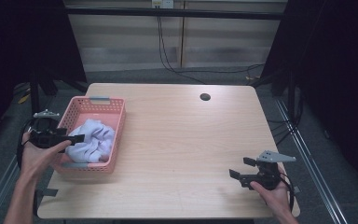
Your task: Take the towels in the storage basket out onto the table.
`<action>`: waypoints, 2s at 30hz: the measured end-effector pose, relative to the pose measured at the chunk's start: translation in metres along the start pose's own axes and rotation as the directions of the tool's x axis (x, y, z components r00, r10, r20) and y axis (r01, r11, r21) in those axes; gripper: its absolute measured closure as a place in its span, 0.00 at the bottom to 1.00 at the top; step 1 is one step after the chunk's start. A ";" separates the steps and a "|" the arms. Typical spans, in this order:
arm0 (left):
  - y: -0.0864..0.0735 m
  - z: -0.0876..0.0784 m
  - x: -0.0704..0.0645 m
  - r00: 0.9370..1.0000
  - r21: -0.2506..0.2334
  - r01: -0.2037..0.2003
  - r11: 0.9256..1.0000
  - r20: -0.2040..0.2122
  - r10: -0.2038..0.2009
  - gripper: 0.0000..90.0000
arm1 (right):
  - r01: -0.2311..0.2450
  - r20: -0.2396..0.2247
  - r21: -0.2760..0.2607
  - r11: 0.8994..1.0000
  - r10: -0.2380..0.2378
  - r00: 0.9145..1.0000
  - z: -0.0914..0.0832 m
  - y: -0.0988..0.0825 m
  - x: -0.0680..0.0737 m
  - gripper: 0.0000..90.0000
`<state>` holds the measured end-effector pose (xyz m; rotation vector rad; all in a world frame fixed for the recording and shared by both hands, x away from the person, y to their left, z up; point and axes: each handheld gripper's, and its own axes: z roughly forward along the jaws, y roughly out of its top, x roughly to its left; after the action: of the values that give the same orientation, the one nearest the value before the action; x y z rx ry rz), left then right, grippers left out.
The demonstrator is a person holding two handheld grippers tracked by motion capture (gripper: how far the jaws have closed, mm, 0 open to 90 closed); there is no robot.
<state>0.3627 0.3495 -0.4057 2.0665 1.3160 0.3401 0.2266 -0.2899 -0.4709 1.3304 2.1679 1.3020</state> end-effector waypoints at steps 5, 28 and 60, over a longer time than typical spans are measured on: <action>-0.004 0.013 0.010 1.000 0.046 0.012 0.999 -0.019 -0.011 0.20 | 0.004 -0.002 0.006 1.000 -0.004 1.000 0.002 0.000 -0.001 0.17; 0.017 0.076 0.001 0.999 0.394 0.019 0.919 0.024 -0.031 0.00 | 0.032 -0.040 0.036 0.999 -0.031 0.999 0.006 0.001 0.004 0.17; 0.022 0.074 -0.007 0.998 0.320 0.039 0.946 0.040 -0.055 0.72 | 0.058 -0.033 0.061 0.996 -0.056 0.998 0.007 0.001 0.007 0.19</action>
<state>0.4145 0.3088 -0.4460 2.2865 1.4663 0.0554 0.2277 -0.2799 -0.4719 1.2684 2.2674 1.2526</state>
